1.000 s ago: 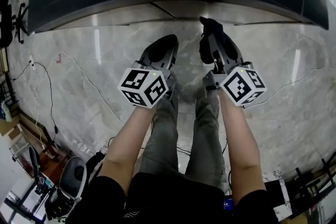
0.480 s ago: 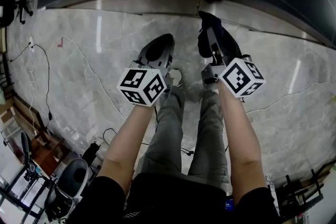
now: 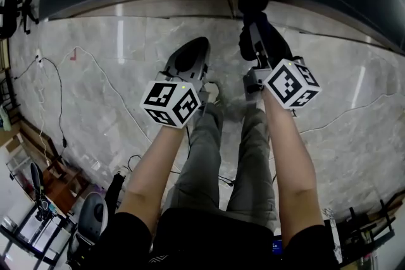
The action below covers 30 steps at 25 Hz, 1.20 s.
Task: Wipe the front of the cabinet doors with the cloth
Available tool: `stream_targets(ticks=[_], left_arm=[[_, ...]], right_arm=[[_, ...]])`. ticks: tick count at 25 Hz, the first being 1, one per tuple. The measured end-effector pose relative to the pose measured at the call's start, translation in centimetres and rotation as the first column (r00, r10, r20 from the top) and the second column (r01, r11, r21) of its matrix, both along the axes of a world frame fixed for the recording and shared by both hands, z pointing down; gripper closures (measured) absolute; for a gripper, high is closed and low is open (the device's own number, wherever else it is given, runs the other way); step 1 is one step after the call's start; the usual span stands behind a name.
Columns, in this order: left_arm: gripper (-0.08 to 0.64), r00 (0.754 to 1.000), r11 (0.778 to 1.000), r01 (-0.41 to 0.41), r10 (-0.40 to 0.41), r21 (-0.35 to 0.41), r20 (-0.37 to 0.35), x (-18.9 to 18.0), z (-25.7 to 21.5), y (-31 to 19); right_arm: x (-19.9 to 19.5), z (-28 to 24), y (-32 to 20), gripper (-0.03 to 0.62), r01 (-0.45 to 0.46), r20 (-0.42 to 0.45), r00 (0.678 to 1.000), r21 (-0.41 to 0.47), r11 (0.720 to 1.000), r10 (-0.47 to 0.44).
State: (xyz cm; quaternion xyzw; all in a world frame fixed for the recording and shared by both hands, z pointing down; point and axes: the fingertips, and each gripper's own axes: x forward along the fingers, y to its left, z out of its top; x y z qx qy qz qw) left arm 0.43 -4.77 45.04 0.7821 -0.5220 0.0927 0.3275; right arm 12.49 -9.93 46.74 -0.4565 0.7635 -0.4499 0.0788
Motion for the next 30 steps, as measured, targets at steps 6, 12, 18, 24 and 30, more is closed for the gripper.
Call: stream_targets(ticks=[6, 12, 18, 24, 30], left_arm=[[0.551, 0.999, 0.999, -0.049, 0.049, -0.001, -0.011, 4.8, 0.1, -1.2], [0.551, 0.993, 0.993, -0.117, 0.117, -0.006, -0.020, 11.2, 0.5, -1.9], [0.551, 0.983, 0.983, -0.184, 0.184, -0.014, -0.025, 14.6, 0.5, -2.2], [0.551, 0.971, 0.972, -0.236, 0.235, -0.020, -0.028, 20.0, 1.0, -1.9], [0.551, 0.966, 0.966, -0.257, 0.256, -0.024, -0.038, 22.8, 1.0, -1.7]], right_arm=[[4.2, 0.0, 0.1, 0.508, -0.036, 0.002, 0.999, -0.004, 0.999, 0.036], [10.9, 0.3, 0.4, 0.508, -0.100, -0.017, 0.995, -0.005, 0.995, 0.100], [14.6, 0.3, 0.5, 0.508, -0.155, -0.035, 0.987, -0.010, 0.988, 0.154], [21.0, 0.8, 1.1, 0.508, -0.212, -0.056, 0.976, -0.011, 0.977, 0.211], [24.9, 0.8, 1.4, 0.508, -0.255, -0.076, 0.964, -0.011, 0.967, 0.253]])
